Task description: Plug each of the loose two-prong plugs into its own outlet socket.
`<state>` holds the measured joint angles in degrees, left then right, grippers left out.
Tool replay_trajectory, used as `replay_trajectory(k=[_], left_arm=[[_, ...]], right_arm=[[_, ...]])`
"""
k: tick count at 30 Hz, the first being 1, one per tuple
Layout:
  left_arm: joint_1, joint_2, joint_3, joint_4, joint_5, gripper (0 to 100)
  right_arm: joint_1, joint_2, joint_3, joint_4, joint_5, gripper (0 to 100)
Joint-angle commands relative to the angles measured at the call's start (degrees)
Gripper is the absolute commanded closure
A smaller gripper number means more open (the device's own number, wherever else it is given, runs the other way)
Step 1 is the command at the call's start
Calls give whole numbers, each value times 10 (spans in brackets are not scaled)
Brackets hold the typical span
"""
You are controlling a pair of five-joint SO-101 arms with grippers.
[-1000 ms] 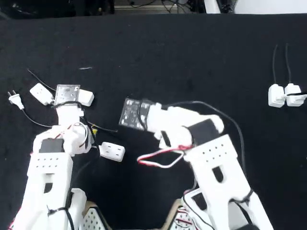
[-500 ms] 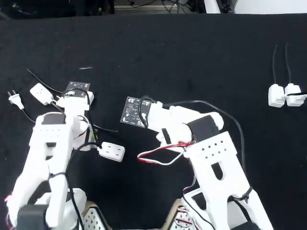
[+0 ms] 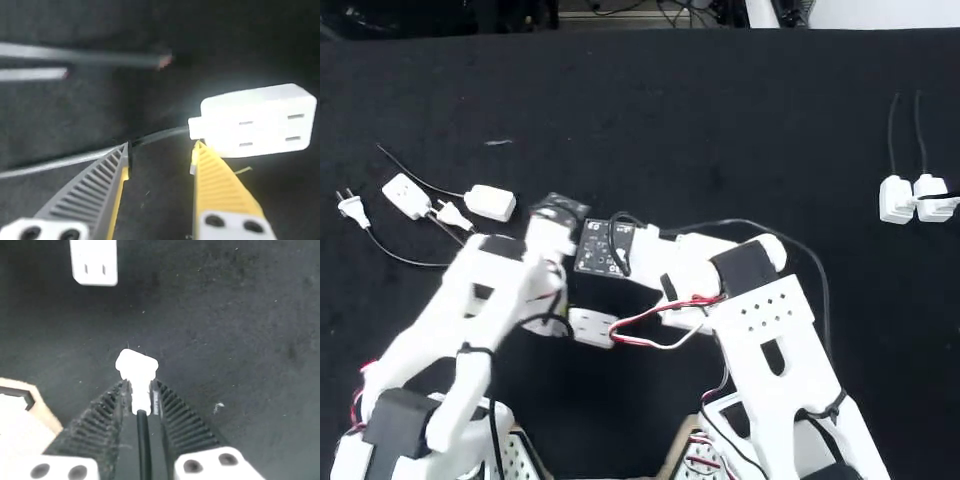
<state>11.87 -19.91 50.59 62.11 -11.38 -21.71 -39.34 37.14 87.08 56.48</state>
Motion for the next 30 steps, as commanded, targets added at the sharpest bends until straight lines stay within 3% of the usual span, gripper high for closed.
replay_trajectory(k=[1,7,12,18,24,30], left_arm=[[59,-2,1,-45,41,795],[18,-3,-10,-31,42,795],[-71,-3,-73,55,42,795],[-171,-3,-128,127,35,795],[-305,-3,-142,189,-80,795],[-460,-3,-80,138,-146,795]], right_arm=[[12,0,-29,17,4,988],[11,-17,-1,15,2,988],[8,-86,67,-26,10,988],[8,-111,119,-21,135,988],[-58,-109,95,-25,149,988],[-130,-33,16,-21,126,988]])
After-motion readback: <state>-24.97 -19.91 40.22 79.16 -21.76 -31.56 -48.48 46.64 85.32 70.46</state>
